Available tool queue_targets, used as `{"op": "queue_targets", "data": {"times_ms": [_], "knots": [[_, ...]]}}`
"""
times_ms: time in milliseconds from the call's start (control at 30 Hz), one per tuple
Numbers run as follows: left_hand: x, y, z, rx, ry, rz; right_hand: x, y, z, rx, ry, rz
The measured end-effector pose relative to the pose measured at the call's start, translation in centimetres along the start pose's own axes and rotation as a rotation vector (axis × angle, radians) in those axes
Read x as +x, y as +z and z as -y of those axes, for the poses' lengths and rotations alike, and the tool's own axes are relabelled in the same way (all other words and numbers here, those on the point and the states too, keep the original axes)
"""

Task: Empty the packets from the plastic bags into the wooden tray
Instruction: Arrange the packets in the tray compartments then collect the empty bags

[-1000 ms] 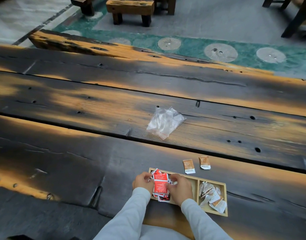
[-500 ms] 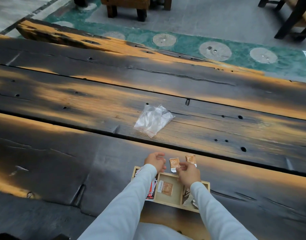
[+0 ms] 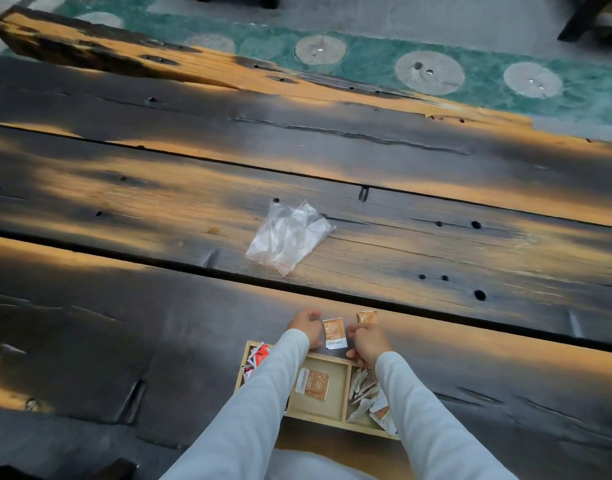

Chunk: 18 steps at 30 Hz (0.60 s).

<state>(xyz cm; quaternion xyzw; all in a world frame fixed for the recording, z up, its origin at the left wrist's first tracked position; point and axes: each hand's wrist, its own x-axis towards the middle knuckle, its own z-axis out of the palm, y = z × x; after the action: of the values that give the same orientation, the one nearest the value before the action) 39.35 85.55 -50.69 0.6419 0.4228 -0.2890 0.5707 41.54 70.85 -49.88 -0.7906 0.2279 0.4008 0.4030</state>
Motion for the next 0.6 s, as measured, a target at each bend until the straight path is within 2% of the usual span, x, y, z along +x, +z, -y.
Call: {"op": "queue_targets", "data": {"times_ms": [200, 433, 600], "knots": [[5.3, 1.1, 1.8, -0.045, -0.070, -0.003, 2.1, 0.3, 0.1, -0.033, 0.032, 0.035], [10.3, 1.9, 4.0, -0.047, -0.064, 0.006, 3.5, 1.1, -0.2, -0.027, 0.075, 0.061], [4.1, 1.5, 0.7, -0.024, -0.083, 0.062, 3.5, 2.0, -0.1, -0.012, 0.043, 0.006]]}}
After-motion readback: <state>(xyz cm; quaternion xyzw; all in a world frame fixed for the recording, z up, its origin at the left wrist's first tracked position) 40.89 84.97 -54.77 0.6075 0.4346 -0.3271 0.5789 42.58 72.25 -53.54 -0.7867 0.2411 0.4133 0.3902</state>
